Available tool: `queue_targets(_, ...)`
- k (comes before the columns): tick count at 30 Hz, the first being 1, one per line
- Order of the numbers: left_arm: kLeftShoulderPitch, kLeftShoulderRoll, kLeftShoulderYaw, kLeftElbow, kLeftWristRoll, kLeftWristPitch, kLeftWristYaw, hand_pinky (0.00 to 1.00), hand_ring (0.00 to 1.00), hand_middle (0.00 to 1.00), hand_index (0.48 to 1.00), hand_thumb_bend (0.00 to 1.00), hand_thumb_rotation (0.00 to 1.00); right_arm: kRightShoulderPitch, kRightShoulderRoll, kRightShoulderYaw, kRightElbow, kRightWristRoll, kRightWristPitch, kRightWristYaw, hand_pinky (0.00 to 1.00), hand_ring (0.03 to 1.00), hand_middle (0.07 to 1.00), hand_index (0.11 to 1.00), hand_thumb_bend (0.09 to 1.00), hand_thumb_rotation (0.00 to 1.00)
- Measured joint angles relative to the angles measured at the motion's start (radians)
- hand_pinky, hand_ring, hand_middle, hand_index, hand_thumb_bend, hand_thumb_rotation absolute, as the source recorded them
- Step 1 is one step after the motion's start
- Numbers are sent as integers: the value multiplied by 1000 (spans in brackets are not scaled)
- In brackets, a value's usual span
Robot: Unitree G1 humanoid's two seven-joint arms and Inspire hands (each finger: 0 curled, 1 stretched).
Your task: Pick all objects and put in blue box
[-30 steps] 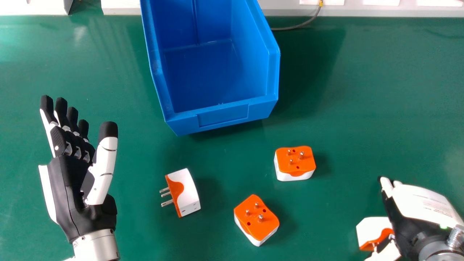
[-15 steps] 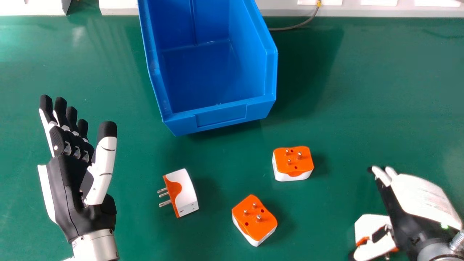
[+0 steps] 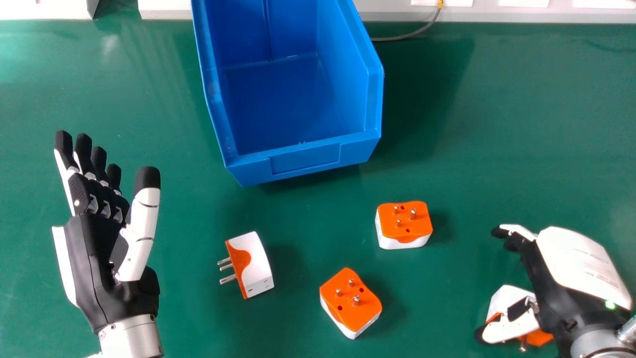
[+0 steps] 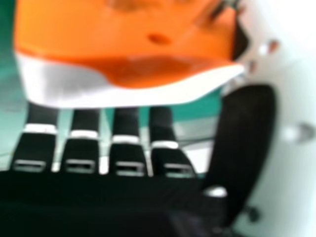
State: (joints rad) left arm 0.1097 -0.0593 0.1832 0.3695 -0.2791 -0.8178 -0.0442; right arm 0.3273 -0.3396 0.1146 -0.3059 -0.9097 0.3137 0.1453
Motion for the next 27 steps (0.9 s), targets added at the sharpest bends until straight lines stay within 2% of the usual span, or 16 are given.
queue_targets(1,0,0,0,0,-2,0,0,1000,1000,1000,1000,624,387,0,0,0,0,3,1,-1,473,608,677,703,693,65)
queue_targets(6,0,0,0,0,-3,0,0,1000,1000,1000,1000,624,387,2,0,2,-3,12,0,-3,473,608,677,703,693,65)
queue_targets(7,0,0,0,0,-3,0,0,1000,1000,1000,1000,626,385,3,0,2,-4,13,0,-3,436,567,638,661,658,52)
queue_targets(13,0,0,0,-3,-3,1,1,1000,1000,1000,1000,626,385,8,1,2,-5,38,-5,-12,436,567,638,661,658,52)
queue_targets(14,0,0,0,-4,-3,1,1,1000,1000,1000,1000,630,384,8,1,2,-5,40,-9,-17,402,532,605,631,630,42)
queue_targets(27,-1,0,0,-5,0,2,5,1000,1000,1000,1000,634,381,13,-1,1,-5,77,-49,-61,354,481,557,581,589,26)
